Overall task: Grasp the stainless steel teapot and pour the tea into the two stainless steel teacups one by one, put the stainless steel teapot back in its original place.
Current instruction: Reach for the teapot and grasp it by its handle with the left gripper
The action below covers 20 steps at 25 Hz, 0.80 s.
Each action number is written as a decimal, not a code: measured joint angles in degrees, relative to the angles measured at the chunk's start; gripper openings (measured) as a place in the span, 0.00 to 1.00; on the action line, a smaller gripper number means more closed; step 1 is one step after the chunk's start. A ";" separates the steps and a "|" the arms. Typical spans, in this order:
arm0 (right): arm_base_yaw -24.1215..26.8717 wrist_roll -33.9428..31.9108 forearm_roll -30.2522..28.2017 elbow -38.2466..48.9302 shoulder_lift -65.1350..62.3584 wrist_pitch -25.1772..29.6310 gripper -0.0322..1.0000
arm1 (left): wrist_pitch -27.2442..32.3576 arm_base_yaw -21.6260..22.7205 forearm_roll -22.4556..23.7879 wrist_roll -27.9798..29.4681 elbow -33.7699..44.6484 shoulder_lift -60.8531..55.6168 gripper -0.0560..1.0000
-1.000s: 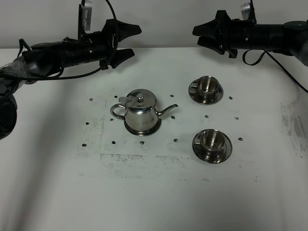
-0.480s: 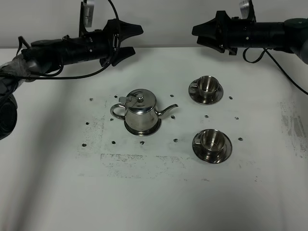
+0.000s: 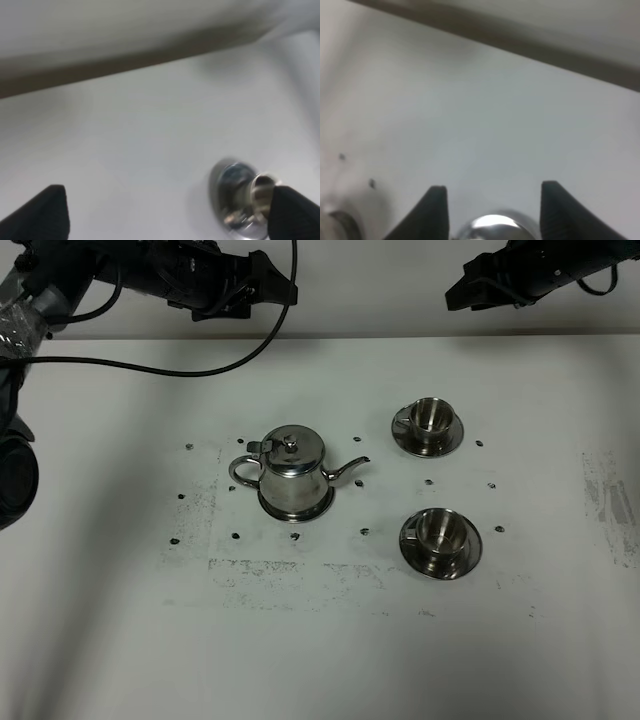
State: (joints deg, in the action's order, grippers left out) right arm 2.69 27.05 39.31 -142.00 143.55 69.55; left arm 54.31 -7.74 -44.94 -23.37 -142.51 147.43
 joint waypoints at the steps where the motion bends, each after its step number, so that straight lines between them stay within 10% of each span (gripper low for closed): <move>1: -0.13 -0.16 -1.97 1.82 -2.26 -0.01 0.43 | -0.05 -0.66 2.61 -0.32 1.88 -1.68 0.78; 5: -0.97 -2.01 -6.90 9.30 -12.72 0.11 0.43 | 0.06 -4.06 14.46 -2.08 13.70 -12.03 0.78; 20: -2.09 -1.37 -13.46 48.94 -58.61 -2.63 0.43 | -3.95 -7.80 31.23 -17.41 41.51 -41.31 0.77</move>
State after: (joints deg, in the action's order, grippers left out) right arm 0.59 25.68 25.85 -93.06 84.93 66.92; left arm 50.36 -15.54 -13.71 -40.79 -101.00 106.12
